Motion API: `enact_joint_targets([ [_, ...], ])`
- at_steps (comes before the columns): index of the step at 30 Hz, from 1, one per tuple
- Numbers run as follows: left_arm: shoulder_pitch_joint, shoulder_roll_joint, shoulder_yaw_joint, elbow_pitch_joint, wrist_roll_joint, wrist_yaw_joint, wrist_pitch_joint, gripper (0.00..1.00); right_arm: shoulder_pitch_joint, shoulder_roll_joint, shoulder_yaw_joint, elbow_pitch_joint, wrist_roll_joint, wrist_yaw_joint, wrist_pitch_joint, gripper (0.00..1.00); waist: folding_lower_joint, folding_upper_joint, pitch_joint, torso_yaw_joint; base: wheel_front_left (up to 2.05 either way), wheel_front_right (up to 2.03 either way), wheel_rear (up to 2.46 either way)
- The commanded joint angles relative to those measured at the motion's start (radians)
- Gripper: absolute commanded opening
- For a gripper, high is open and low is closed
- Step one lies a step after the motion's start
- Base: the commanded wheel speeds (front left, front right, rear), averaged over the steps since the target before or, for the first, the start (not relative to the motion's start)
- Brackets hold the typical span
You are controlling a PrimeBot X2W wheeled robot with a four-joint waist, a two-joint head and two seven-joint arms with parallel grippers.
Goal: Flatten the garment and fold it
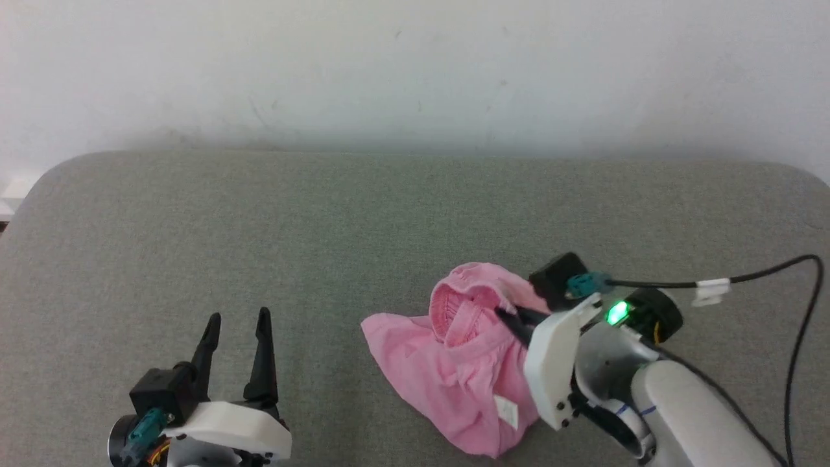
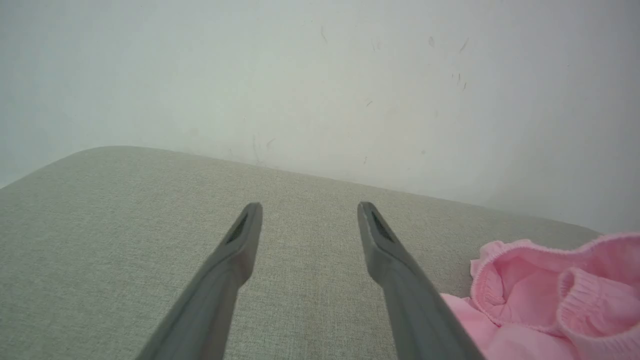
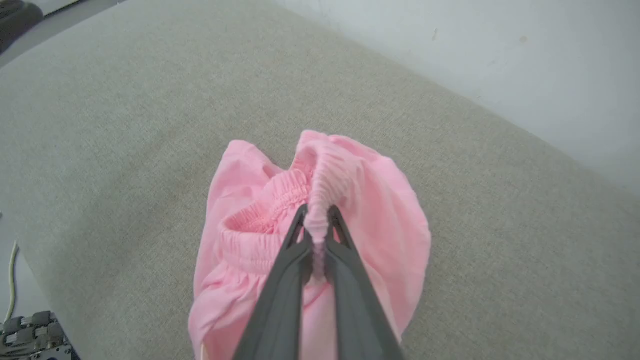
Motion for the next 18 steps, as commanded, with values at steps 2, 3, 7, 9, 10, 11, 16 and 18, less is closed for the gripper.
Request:
enact_joint_targets([
  [2,-0.005,-0.001,-0.001,0.008,-0.005,-0.008,-0.003,1.00,0.025,0.001,-0.092,-0.034,-0.028,-0.001,-0.046,0.00,-0.0001,0.0000,-0.001,-0.018,0.00,0.00,0.00],
  [3,-0.004,-0.002,0.000,0.010,-0.008,-0.008,-0.003,1.00,0.043,0.007,-0.139,-0.047,-0.038,-0.001,-0.063,0.00,-0.0001,0.0000,-0.001,-0.025,0.00,0.00,0.00],
  [7,-0.002,-0.002,0.001,0.014,-0.012,-0.009,-0.003,1.00,0.134,0.037,-0.340,-0.087,-0.085,-0.001,-0.108,0.00,-0.0001,0.0000,-0.001,-0.050,0.00,0.00,0.00],
  [9,-0.002,-0.001,0.000,0.017,-0.013,-0.009,-0.003,1.00,0.188,0.053,-0.438,-0.091,-0.109,-0.001,-0.111,0.00,-0.0001,0.0000,-0.001,-0.061,0.00,0.00,0.00],
  [10,-0.003,-0.001,-0.002,0.018,-0.013,-0.010,-0.003,1.00,0.216,0.066,-0.485,-0.090,-0.112,-0.001,-0.110,0.00,-0.0001,0.0000,-0.001,-0.064,0.00,0.00,0.00],
  [11,-0.003,-0.001,-0.002,0.018,-0.013,-0.010,-0.003,1.00,0.216,0.066,-0.485,-0.090,-0.112,-0.001,-0.110,0.00,-0.0001,0.0000,-0.001,-0.064,0.00,0.00,0.00],
  [16,-0.009,0.001,-0.005,0.023,-0.014,-0.010,-0.003,1.00,0.351,0.115,-0.694,-0.057,-0.126,-0.001,-0.108,0.00,-0.0001,0.0000,0.000,-0.077,0.00,0.00,0.00],
  [18,-0.009,0.002,-0.005,0.024,-0.015,-0.010,-0.004,1.00,0.391,0.126,-0.745,-0.036,-0.127,-0.001,-0.113,0.05,-0.0001,0.0000,0.000,-0.081,0.00,0.00,0.00],
])
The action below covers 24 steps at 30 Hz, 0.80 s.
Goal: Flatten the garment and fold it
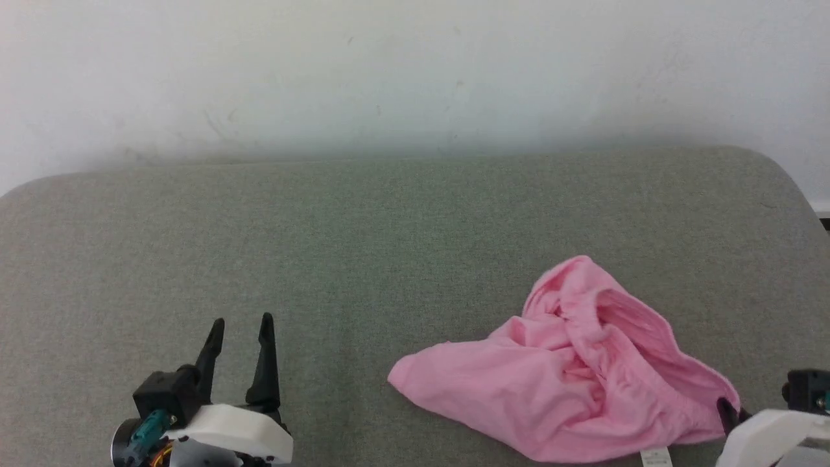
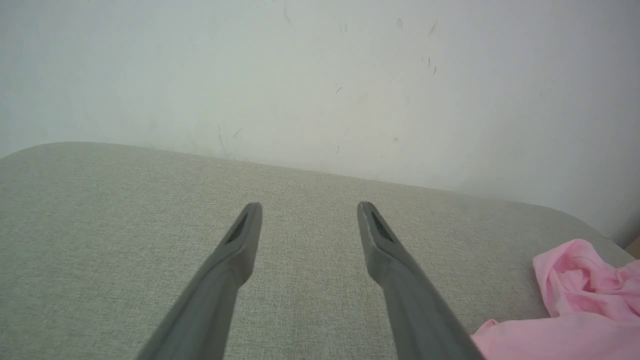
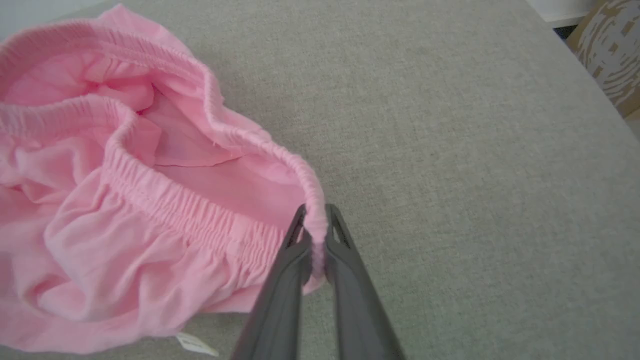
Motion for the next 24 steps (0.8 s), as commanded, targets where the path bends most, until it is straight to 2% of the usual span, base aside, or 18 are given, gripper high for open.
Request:
enact_joint_targets([
  [1,-0.009,0.005,0.000,0.002,-0.006,-0.002,-0.003,1.00,0.010,0.006,-0.006,0.005,0.001,-0.001,-0.011,0.45,0.0000,0.0000,0.001,-0.003,0.00,0.00,0.00],
  [2,-0.009,0.006,0.001,0.003,-0.007,-0.001,-0.003,1.00,0.021,0.008,-0.011,0.013,0.002,-0.001,-0.022,0.96,0.0000,0.0000,0.001,-0.005,0.00,0.00,0.00],
  [3,-0.008,0.007,0.001,0.003,-0.007,-0.001,-0.003,1.00,0.027,0.009,-0.014,0.016,0.008,-0.001,-0.039,1.00,0.0000,0.0000,0.000,-0.007,0.00,0.00,0.00],
  [9,-0.003,0.007,-0.001,0.005,-0.009,0.001,-0.004,1.00,0.015,0.010,0.010,-0.012,0.053,-0.001,-0.236,1.00,0.0000,0.0000,-0.006,-0.016,0.00,0.00,0.00],
  [11,-0.003,0.006,-0.004,0.006,-0.010,0.001,-0.004,1.00,0.004,0.010,0.042,-0.026,0.052,-0.001,-0.267,1.00,0.0000,0.0000,-0.009,-0.015,0.00,0.00,0.00],
  [14,-0.004,0.006,-0.007,0.006,-0.011,0.002,-0.003,1.00,-0.019,0.010,0.133,-0.042,0.038,-0.001,-0.234,1.00,0.0000,0.0000,-0.011,-0.014,0.00,0.00,0.00],
  [18,-0.007,0.003,-0.013,0.007,-0.012,0.002,-0.003,1.00,-0.083,-0.044,0.264,-0.041,0.051,-0.001,-0.157,1.00,0.0000,0.0000,-0.007,-0.010,0.00,0.00,0.00],
  [24,-0.024,-0.002,-0.026,0.010,-0.013,-0.003,-0.002,1.00,-0.193,-0.111,0.357,0.049,0.067,-0.001,-0.062,1.00,0.0000,0.0000,0.010,0.007,0.00,0.00,0.00],
])
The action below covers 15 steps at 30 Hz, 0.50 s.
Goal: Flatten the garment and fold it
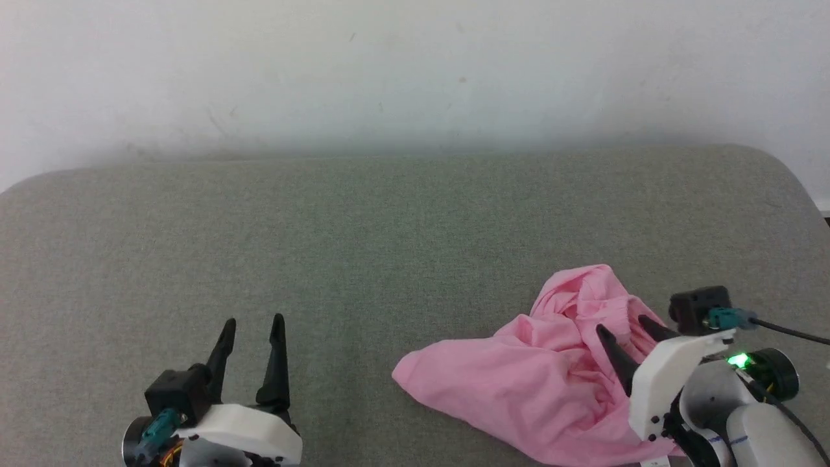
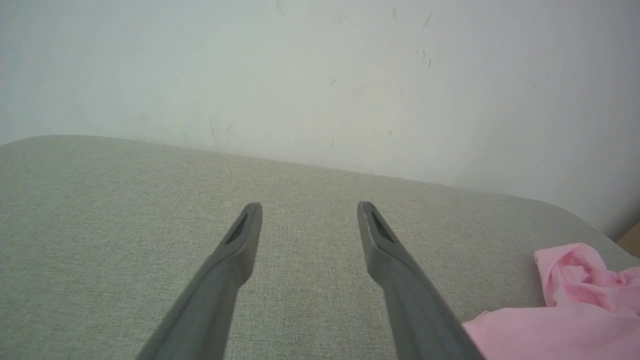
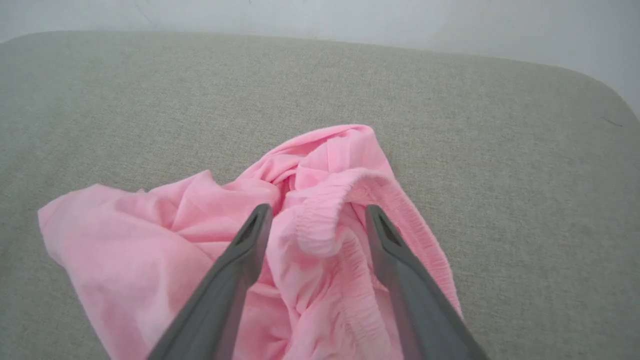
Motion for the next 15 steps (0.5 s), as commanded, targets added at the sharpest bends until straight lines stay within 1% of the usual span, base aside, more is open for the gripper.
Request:
enact_joint_targets([
  [1,-0.021,-0.001,-0.002,0.004,-0.008,-0.004,-0.002,1.00,-0.022,-0.008,0.020,0.020,0.013,-0.001,0.017,1.00,0.0000,0.0000,0.009,0.007,0.00,0.00,0.00],
  [4,-0.028,-0.004,-0.003,0.008,-0.009,-0.007,-0.003,1.00,-0.063,-0.038,0.075,0.078,0.048,-0.001,0.053,1.00,0.0000,0.0000,0.019,0.013,0.00,0.00,0.00],
  [5,-0.029,-0.005,-0.002,0.009,-0.010,-0.007,-0.003,1.00,-0.075,-0.045,0.089,0.094,0.061,-0.001,0.057,0.82,0.0000,0.0000,0.022,0.013,0.00,0.00,0.00],
  [6,-0.031,-0.006,-0.002,0.010,-0.011,-0.007,-0.003,1.00,-0.087,-0.053,0.101,0.109,0.070,-0.001,0.058,0.43,0.0000,0.0000,0.026,0.014,0.00,0.00,0.00],
  [7,-0.031,-0.007,-0.001,0.011,-0.011,-0.007,-0.003,1.00,-0.098,-0.061,0.110,0.121,0.078,-0.001,0.056,0.11,0.0000,0.0000,0.028,0.014,0.00,0.00,0.00],
  [8,-0.032,-0.008,0.000,0.011,-0.011,-0.007,-0.004,1.00,-0.108,-0.069,0.114,0.130,0.085,-0.001,0.050,0.00,0.0000,0.0000,0.031,0.013,0.00,0.00,0.00],
  [11,-0.034,-0.011,0.003,0.012,-0.010,-0.007,-0.004,1.00,-0.136,-0.093,0.087,0.140,0.090,-0.001,0.006,0.00,0.0000,0.0000,0.038,0.011,0.00,0.00,0.00],
  [15,-0.036,-0.017,0.008,0.014,-0.009,-0.008,-0.005,1.00,-0.143,-0.121,-0.022,0.151,0.076,-0.001,-0.042,0.00,0.0000,0.0000,0.042,0.007,0.00,0.00,0.00],
])
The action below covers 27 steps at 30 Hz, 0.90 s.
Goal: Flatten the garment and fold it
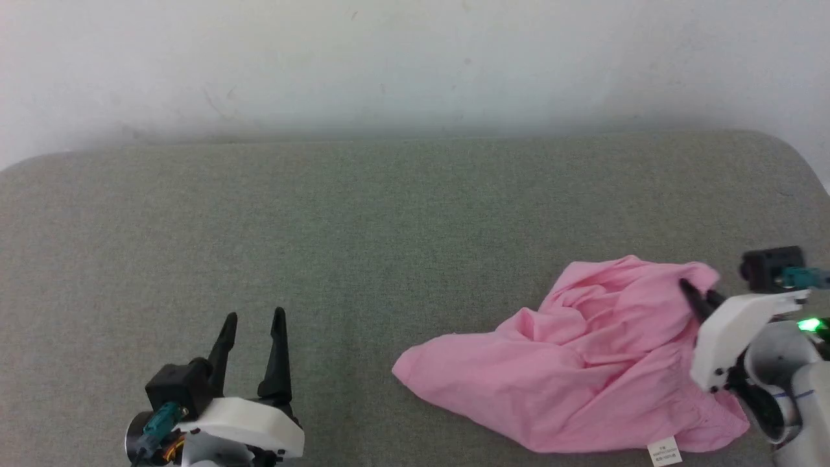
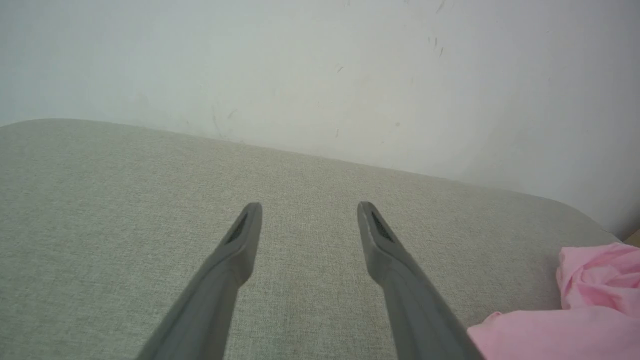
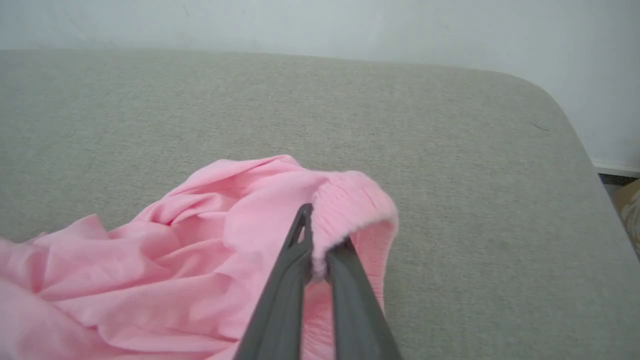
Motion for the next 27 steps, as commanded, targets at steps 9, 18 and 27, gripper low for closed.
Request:
enact_joint_targets([
  [9,-0.029,-0.015,0.002,0.009,0.002,-0.018,-0.005,1.00,0.058,0.022,-0.324,0.101,-0.062,-0.001,-0.069,0.00,-0.0001,0.0000,0.014,0.002,0.00,0.00,0.00],
  [18,-0.023,-0.019,0.014,0.019,0.007,-0.021,-0.006,1.00,0.095,0.108,-0.367,0.121,-0.131,-0.001,-0.297,1.00,-0.0001,0.0000,0.003,-0.003,0.00,0.00,0.00],
  [27,0.000,-0.009,0.013,0.029,0.012,-0.016,0.000,1.00,0.162,0.181,-0.343,-0.044,-0.234,-0.001,-0.477,1.00,-0.0001,0.0000,-0.051,-0.021,0.00,0.00,0.00],
])
